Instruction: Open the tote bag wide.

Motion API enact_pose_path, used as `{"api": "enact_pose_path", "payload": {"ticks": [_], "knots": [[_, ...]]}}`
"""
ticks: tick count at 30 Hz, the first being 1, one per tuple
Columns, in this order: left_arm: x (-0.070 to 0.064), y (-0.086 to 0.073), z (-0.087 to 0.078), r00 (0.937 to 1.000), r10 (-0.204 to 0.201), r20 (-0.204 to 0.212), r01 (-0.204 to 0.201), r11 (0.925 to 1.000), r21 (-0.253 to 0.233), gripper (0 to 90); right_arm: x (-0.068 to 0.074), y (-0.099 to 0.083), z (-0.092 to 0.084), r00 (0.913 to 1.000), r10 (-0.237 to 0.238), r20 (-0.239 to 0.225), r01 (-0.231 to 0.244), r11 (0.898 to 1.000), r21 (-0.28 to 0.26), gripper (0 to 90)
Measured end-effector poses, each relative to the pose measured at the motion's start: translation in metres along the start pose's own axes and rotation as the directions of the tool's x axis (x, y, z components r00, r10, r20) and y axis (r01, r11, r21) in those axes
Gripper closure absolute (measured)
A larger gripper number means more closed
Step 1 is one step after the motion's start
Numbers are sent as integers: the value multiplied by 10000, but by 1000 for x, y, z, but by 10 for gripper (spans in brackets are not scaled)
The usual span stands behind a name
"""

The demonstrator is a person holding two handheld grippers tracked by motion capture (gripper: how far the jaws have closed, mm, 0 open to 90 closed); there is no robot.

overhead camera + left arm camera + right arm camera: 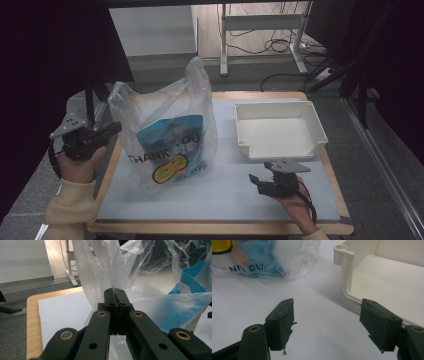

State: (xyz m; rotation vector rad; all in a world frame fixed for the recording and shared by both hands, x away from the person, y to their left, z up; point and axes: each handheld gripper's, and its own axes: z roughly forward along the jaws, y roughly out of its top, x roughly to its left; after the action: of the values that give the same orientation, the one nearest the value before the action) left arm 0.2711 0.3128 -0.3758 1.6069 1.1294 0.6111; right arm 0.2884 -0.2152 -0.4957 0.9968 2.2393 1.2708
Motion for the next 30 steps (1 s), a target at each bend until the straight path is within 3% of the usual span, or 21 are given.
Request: {"api": "enact_pose_path", "payload": {"ticks": [5,12,18,21,24,25,30], "knots": [[1,0,-2,10000,-51,-20,51,10000,-79,899,0,10,-8,10000,18,4,-18,9993,-371,278],[0,-1,1,9999,-24,107,24,10000,-7,899,10,45,-22,9984,-567,-8,564,9938,-963,279],[0,-2,3,9999,-25,156,25,10000,20,899,14,65,-17,9966,-747,-338,703,9908,-1159,279],[0,-2,2,9998,-35,191,35,10000,7,899,17,82,-11,9944,-589,-874,475,9907,-1272,278],[0,-2,2,9998,-36,216,36,10000,-10,899,19,90,-8,9935,-674,-922,546,9894,-1345,278],[-1,-2,1,9989,-142,448,143,9999,-23,899,21,99,-5,9923,-741,-990,599,9885,-1391,279],[-2,-1,1,9990,-65,450,67,10000,-46,899,22,114,1,9914,-641,-1139,471,9882,-1459,279]]}}
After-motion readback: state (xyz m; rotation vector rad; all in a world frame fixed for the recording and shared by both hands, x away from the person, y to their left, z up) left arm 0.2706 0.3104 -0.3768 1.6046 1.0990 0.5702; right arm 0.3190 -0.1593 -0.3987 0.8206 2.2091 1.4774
